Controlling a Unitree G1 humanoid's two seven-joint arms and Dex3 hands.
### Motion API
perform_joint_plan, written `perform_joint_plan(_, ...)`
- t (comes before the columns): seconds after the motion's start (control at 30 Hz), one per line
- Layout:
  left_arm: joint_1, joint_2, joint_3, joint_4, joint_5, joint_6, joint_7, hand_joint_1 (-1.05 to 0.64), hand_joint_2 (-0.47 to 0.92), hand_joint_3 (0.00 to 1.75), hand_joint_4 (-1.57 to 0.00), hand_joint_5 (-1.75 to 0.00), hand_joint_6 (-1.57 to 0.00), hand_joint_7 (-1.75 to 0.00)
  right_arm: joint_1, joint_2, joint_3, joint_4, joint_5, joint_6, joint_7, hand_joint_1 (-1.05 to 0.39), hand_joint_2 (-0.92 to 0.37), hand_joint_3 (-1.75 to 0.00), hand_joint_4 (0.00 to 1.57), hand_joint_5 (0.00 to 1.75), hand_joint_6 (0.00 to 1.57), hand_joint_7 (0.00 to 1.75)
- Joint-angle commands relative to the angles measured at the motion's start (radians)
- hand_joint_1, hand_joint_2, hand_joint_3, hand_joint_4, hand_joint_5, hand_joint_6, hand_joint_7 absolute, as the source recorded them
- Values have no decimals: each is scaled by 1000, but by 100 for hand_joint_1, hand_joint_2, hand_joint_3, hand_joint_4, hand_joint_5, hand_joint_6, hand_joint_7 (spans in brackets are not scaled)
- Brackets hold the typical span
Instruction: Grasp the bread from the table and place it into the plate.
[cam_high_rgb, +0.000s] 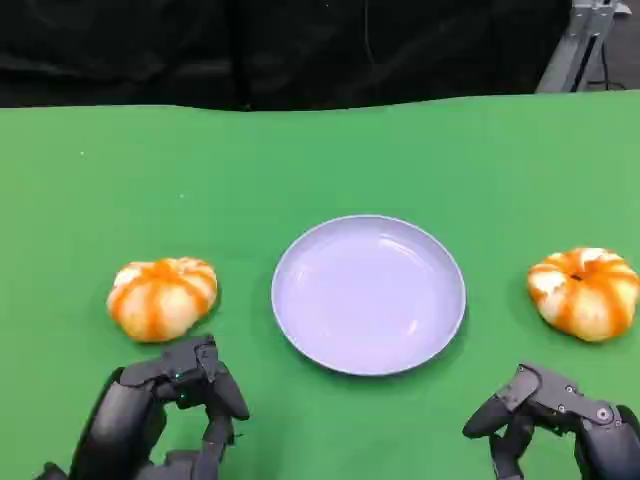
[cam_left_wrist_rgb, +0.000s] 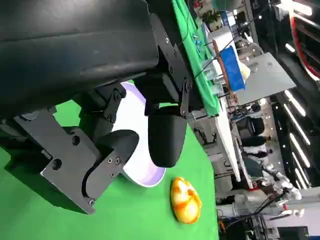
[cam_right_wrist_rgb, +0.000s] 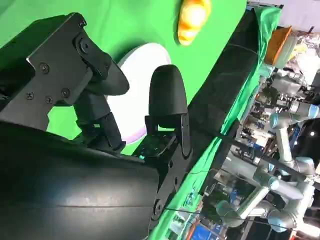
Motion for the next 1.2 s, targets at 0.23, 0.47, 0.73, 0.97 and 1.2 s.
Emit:
perform_joint_plan(0.23, -2, 13, 8, 15, 19, -17, 2, -5, 29, 148, -83, -169, -82, -145, 1, -6, -8, 0, 1, -6, -6, 11, -30, -137, 81, 167, 80, 128)
perform_joint_plan(0.47, -4, 17, 7, 19, 13, -15, -5, -4, 29, 148, -84, -169, -82, -145, -3, -3, -6, 5, 6, -6, -4, 11, -30, -138, 82, 167, 80, 128)
perform_joint_plan(0.73, -9, 19, 15, 20, 24, -11, 8, -3, 30, 147, -84, -169, -82, -144, -6, 1, -2, 3, 4, -2, -5, 10, -30, -138, 82, 167, 80, 128)
perform_joint_plan(0.97, -60, 54, 55, -10, 204, 55, 113, -21, 77, 40, -65, -102, -75, -54, -9, 9, 6, -6, -8, 7, -8, 12, -31, -138, 82, 169, 80, 128)
perform_joint_plan(1.2, -85, 134, 46, -125, 509, 197, 222, -38, 89, 2, -42, -74, -57, -18, -6, 11, 7, -11, -9, 12, -7, 10, -32, -135, 81, 168, 80, 128)
